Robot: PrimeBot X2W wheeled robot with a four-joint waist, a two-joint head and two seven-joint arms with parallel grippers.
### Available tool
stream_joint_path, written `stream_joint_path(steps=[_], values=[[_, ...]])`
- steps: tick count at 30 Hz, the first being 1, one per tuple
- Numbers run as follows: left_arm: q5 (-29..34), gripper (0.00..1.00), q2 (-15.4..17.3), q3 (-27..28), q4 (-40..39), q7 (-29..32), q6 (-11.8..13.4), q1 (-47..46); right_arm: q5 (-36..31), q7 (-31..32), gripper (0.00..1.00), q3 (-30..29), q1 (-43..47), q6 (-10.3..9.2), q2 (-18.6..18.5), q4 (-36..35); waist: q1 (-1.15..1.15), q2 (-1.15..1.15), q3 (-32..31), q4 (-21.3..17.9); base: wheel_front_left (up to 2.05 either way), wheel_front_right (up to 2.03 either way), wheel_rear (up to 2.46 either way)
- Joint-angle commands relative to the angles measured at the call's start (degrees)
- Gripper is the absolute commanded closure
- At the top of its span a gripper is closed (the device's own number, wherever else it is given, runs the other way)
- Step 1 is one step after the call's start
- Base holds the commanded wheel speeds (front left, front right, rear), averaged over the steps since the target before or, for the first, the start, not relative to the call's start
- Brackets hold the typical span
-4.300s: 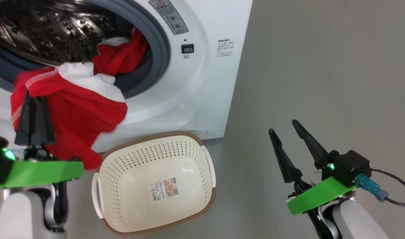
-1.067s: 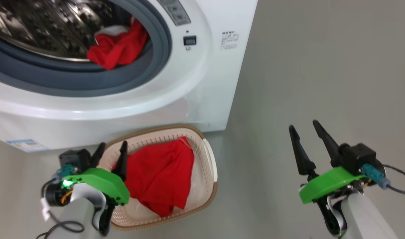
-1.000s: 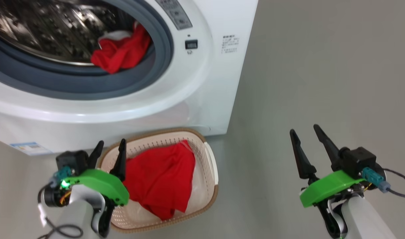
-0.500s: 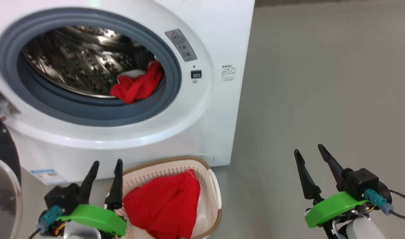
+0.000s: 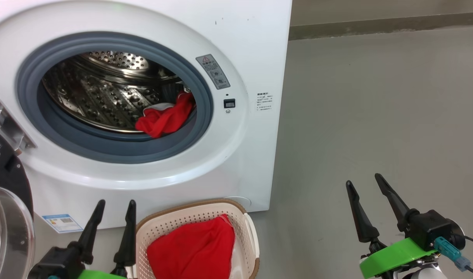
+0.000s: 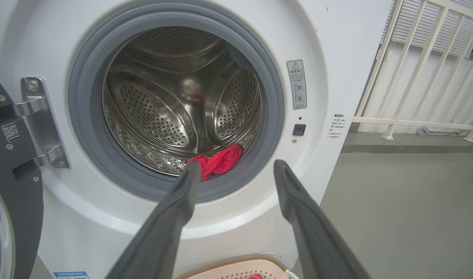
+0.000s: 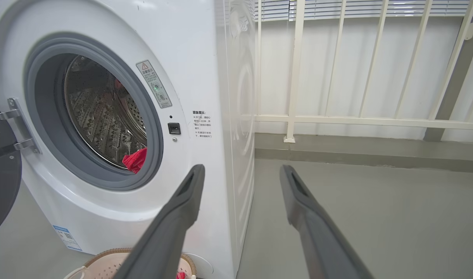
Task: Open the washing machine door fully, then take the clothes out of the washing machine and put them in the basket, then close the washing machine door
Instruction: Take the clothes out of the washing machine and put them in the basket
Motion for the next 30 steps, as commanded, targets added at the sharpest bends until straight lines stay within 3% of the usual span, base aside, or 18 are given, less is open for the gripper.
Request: stream_joint_path(steps=[1, 9, 30], values=[[0.86, 0.00, 1.01, 2.25, -2.37, -0.67, 0.52, -0.07, -0.94, -0.37, 0.00, 1.32, -0.41, 0.36, -0.70, -2.51, 0.00, 0.00, -0.11, -0.05, 0.00, 0.00, 0.00], [1.58, 0.00, 0.62, 3.39, -4.78, -0.68, 0.60, 2.18, -3.84, -0.37, 0.00, 2.91, 1.05, 0.36, -1.81, -5.44, 0.00, 0.00, -0.73, -0.62, 0.00, 0.00, 0.00], [2.50, 0.00, 0.13, 4.64, -4.69, -0.68, 0.45, 3.47, -2.53, -0.37, 0.00, 3.24, 1.26, 0.36, -1.24, -5.44, 0.00, 0.00, -1.61, -1.26, 0.00, 0.00, 0.00]])
